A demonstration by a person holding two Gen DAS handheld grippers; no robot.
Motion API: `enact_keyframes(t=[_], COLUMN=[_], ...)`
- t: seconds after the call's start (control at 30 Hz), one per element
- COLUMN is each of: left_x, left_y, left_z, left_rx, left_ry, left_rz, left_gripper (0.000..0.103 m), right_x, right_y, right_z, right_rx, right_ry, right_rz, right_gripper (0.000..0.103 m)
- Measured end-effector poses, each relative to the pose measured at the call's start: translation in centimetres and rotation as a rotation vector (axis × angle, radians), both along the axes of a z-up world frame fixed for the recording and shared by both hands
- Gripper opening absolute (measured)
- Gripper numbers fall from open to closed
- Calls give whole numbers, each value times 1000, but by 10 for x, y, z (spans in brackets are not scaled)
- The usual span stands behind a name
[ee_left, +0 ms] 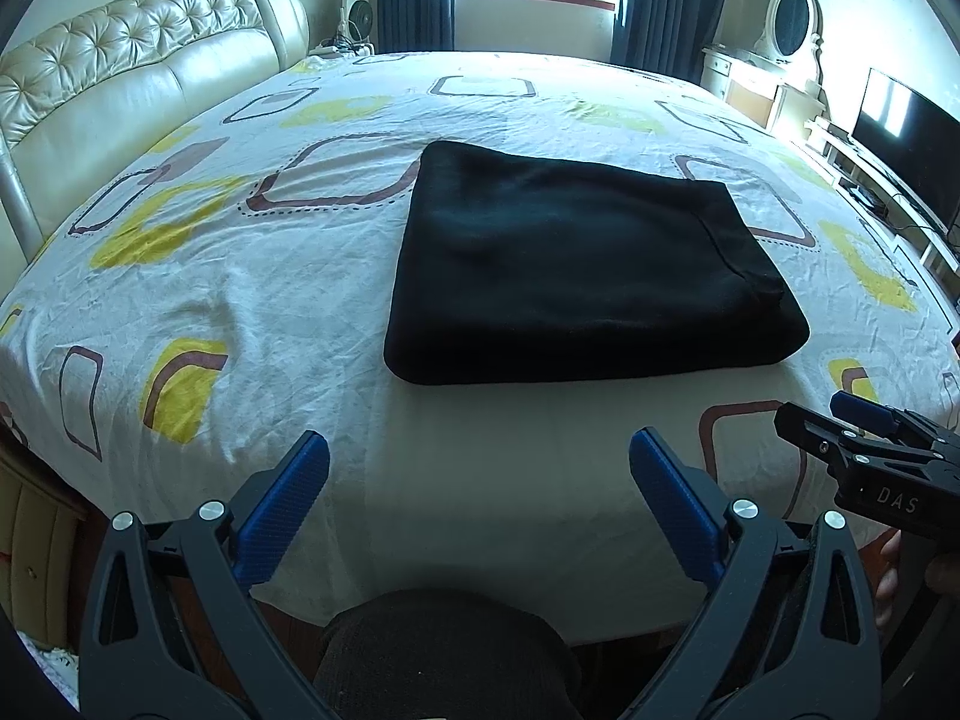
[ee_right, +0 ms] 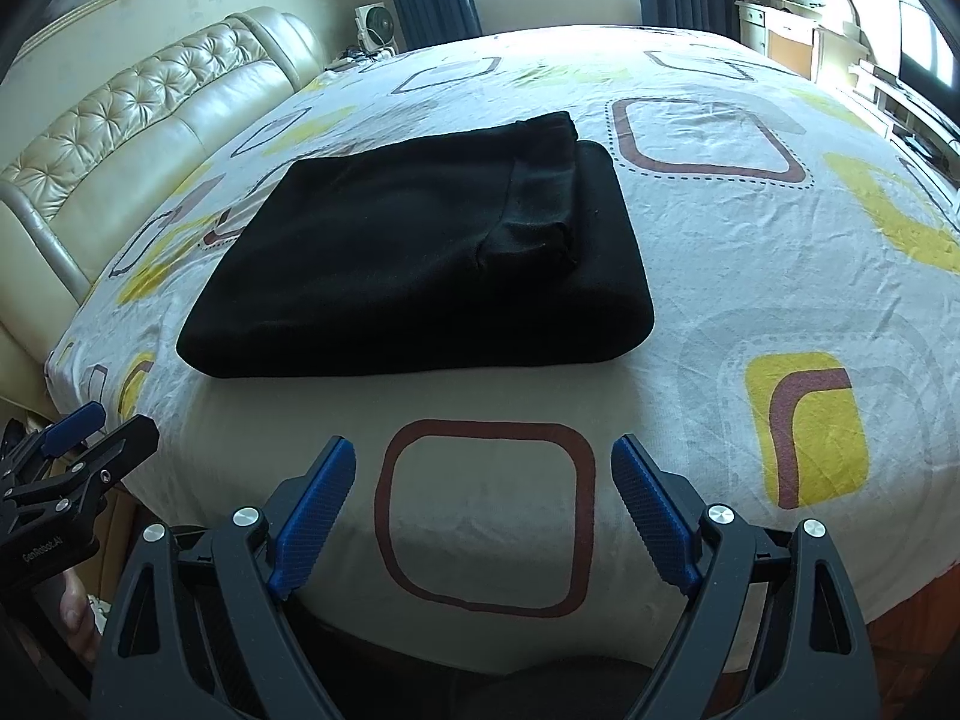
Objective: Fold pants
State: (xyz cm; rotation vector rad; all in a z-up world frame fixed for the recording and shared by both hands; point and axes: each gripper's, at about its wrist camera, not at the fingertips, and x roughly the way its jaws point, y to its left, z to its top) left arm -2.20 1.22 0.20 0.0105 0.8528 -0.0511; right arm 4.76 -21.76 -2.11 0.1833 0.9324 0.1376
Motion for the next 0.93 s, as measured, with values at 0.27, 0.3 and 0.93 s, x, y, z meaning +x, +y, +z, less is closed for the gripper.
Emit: enact_keyframes(t=[0.27,0.3,0.93], left_x=[-1,-1,72], left_y=[0,-1,51], left_z=[3,4,35], left_rx=[2,5,2], left_ry=[-13,-14,-123], left_rz=[3,8,44], left_gripper=[100,100,100], right_x=[0,0,38], right_y=[1,1,-44], right_z=[-2,-1,33], right_rx=[3,3,50], right_ry=[7,6,-73], right_rz=[7,7,-46], right_gripper=[86,86,86])
